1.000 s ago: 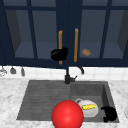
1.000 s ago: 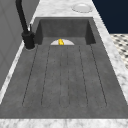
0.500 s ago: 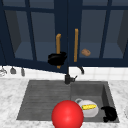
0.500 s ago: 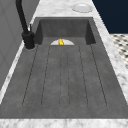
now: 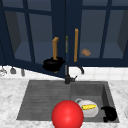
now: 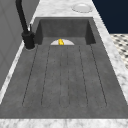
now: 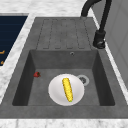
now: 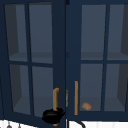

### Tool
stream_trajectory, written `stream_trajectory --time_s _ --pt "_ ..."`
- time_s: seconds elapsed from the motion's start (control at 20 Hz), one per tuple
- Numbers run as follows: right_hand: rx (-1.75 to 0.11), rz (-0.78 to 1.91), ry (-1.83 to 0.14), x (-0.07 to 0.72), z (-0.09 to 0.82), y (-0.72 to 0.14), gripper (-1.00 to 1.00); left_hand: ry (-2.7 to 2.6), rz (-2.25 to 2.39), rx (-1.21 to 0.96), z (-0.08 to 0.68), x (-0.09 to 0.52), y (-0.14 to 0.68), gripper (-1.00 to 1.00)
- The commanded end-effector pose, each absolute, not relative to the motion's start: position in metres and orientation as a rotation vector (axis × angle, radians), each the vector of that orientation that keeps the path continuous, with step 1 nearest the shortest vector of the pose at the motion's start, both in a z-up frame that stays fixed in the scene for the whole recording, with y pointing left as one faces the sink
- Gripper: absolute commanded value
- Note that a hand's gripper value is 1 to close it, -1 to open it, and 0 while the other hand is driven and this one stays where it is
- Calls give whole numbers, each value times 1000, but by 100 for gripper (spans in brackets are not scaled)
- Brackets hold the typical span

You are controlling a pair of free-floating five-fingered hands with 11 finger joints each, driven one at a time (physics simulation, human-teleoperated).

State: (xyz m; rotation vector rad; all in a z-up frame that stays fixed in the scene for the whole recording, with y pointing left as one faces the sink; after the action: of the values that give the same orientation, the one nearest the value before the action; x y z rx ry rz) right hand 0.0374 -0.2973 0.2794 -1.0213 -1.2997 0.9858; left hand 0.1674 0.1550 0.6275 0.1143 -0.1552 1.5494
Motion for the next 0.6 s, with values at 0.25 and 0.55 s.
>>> stream_trajectory --time_s 0.25,0.55 --pt "-1021 986 -1300 37 279 -297 0 -248 1461 7 589 115 205 100" --pt "-1021 986 -1300 37 279 -297 0 -332 1368 -90 589 79 226 100"
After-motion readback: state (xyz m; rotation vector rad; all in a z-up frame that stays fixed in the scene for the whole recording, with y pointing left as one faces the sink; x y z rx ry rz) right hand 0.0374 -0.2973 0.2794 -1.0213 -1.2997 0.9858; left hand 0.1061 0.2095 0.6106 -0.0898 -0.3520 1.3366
